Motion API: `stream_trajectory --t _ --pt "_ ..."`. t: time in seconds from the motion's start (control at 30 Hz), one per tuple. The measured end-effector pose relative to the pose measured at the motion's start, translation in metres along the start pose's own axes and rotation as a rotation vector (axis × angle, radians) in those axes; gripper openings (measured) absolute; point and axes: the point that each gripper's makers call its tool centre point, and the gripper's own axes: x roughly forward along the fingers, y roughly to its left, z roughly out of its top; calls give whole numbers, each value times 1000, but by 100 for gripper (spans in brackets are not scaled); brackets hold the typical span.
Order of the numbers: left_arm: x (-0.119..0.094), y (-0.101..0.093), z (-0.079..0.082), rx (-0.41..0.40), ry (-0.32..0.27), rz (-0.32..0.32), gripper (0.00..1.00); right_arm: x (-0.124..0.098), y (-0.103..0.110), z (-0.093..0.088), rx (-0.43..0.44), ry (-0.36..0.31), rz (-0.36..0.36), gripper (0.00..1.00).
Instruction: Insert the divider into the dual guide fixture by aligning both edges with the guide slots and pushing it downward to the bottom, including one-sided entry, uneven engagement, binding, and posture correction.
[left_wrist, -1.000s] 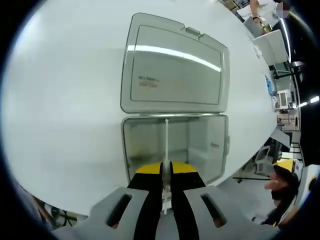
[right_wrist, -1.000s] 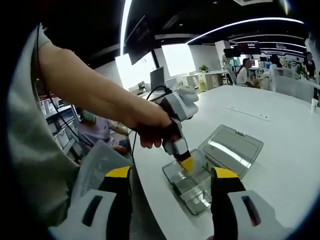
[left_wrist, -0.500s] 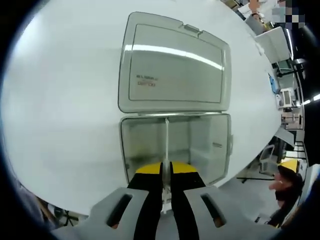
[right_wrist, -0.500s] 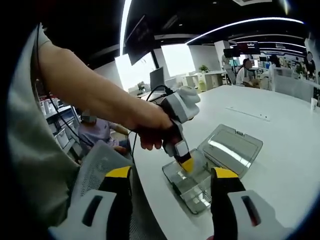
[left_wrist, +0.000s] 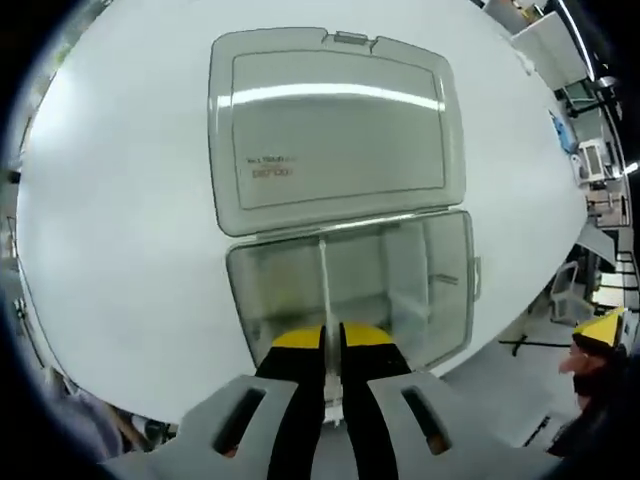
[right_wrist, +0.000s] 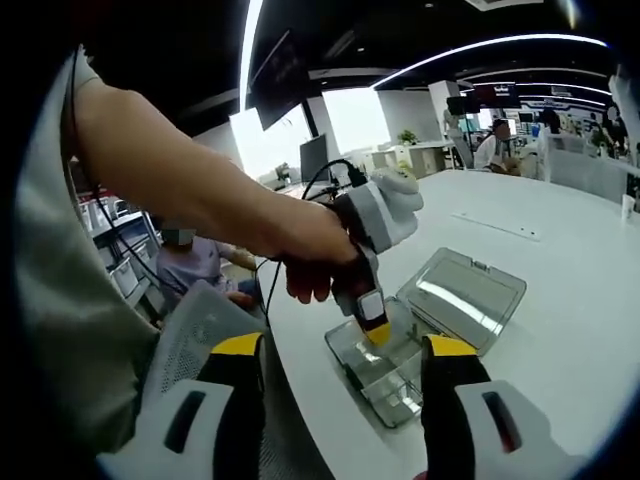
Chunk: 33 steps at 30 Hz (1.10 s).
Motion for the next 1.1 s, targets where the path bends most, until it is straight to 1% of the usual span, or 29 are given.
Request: stream_trajectory --t 0.03,0.13,0.4,0.47,0.57,0.63,0.77,0.9,1.1 --pt "0 0 0 18 10 11 2 0 0 0 1 0 0 60" --pt "-2 1 0 13 28 15 2 -1 0 0 0 -2 -1 60" --pt "-7 3 0 -12 62 2 2 0 1 0 -3 5 2 60" --pt "-9 3 -1 -4 73 -3 2 0 1 1 -4 7 3 60" --pt "-11 1 0 -19 74 -12 2 1 3 2 -7 8 7 60" --pt "-12 -2 0 -37 77 -31 2 1 3 2 -9 7 8 60" --pt "-13 -2 -2 -35 82 -34 2 1 4 2 -9 9 8 60" --pt "-12 -2 -1 -46 73 -43 2 0 3 1 -7 10 5 60" --pt "-9 -5 -2 -32 62 -34 2 1 4 2 -5 6 6 60"
